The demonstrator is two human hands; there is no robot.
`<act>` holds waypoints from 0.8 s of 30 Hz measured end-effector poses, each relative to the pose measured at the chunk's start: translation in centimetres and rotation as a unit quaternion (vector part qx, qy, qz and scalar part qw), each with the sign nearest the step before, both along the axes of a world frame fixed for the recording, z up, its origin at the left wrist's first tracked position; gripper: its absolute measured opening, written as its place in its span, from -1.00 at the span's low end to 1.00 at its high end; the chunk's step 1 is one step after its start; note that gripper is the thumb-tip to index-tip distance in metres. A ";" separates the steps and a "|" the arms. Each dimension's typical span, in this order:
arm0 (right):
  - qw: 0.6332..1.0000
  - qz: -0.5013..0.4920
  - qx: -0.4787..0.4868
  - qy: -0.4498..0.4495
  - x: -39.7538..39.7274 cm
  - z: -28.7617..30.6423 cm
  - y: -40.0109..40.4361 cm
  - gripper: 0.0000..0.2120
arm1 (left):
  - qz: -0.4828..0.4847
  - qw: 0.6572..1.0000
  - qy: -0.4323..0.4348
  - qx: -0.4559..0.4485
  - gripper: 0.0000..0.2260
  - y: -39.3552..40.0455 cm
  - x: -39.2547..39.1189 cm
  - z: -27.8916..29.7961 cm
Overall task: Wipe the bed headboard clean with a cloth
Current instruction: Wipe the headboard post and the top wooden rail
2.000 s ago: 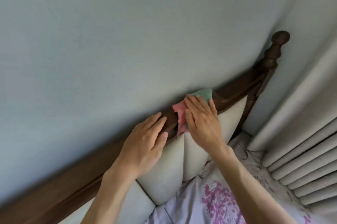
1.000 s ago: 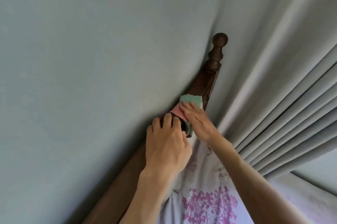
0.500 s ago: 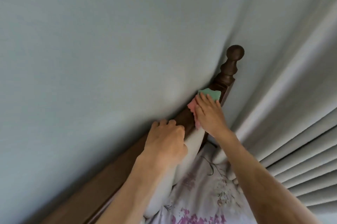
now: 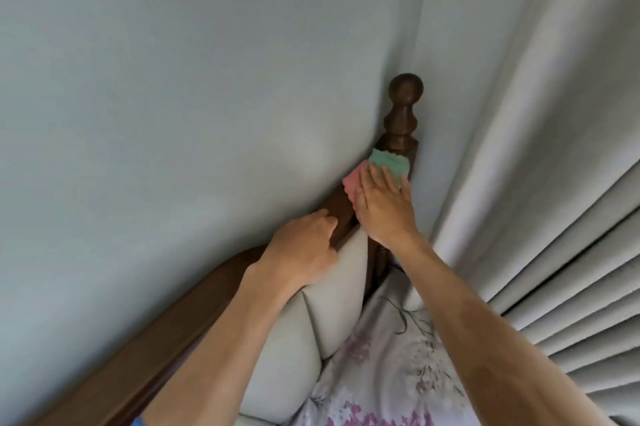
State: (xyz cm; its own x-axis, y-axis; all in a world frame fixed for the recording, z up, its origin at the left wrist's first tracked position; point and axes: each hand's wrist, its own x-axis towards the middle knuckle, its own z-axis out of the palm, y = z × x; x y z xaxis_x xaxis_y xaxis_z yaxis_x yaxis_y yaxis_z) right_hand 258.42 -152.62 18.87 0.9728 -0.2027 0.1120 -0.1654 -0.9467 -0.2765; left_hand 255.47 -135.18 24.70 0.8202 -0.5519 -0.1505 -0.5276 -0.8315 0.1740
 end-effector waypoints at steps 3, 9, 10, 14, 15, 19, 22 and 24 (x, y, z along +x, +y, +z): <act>0.997 0.047 0.010 -0.054 -2.7 -1.7 1.5 -0.48 | -0.002 0.999 -0.039 -0.006 -0.74 -0.4 0.3 0.4; 0.999 0.026 0.036 0.008 2.7 0.2 -2.7 -0.50 | -0.026 0.997 -0.067 -0.002 -0.81 -0.3 0.7 -0.1; 0.999 0.011 0.045 0.009 2.9 0.4 -2.3 -0.49 | -0.028 0.998 -0.059 -0.012 -0.77 0.0 0.7 -0.3; 0.997 0.056 0.051 -0.028 -0.5 -1.0 0.4 -0.52 | -0.014 0.998 -0.049 -0.041 -0.71 0.2 0.9 -0.6; 0.995 0.078 0.056 -0.022 -0.9 -1.1 0.3 -0.53 | -0.009 0.998 -0.054 -0.037 -0.75 0.0 1.0 -0.5; 0.993 0.049 0.104 0.002 1.6 0.6 -2.6 -0.58 | -0.012 0.998 -0.060 -0.013 -0.83 -0.7 1.3 -0.2; 0.993 0.020 0.112 -0.024 1.3 0.4 -1.8 -0.61 | -0.005 0.998 -0.047 -0.034 -0.74 -0.3 1.1 -0.4; 0.988 0.057 0.127 -0.069 0.0 -0.9 -1.1 -0.59 | 0.007 0.998 -0.050 -0.040 -0.67 -0.5 1.0 -0.5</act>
